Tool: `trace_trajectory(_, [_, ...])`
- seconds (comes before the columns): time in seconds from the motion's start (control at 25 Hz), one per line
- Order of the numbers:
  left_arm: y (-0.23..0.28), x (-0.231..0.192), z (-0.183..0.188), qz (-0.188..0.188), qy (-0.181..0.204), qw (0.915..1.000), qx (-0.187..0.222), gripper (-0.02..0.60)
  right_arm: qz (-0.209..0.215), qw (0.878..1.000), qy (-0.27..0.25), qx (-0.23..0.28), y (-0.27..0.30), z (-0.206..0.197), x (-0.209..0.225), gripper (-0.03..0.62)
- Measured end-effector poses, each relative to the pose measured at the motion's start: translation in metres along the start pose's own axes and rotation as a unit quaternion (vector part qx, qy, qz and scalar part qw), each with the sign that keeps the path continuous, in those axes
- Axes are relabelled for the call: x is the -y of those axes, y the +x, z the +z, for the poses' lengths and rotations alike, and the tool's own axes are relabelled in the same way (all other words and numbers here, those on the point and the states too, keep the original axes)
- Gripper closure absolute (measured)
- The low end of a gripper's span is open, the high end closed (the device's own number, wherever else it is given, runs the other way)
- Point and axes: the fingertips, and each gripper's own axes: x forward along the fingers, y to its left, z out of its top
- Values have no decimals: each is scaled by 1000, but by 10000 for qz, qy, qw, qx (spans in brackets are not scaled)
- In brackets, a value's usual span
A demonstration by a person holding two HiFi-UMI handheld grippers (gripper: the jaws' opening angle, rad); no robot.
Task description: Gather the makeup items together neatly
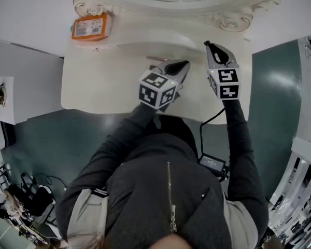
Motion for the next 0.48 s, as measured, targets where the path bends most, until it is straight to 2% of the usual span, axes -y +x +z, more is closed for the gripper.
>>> trace_trajectory(0.24, [-37,-17,-3,57,17,10000,47,571,151,9998,-50,122,-1,18,-48,559])
trace_trajectory(0.48, [-67,-36,-6,119,57,9999,49,571,231,9996,31,139,2,20,-89,559])
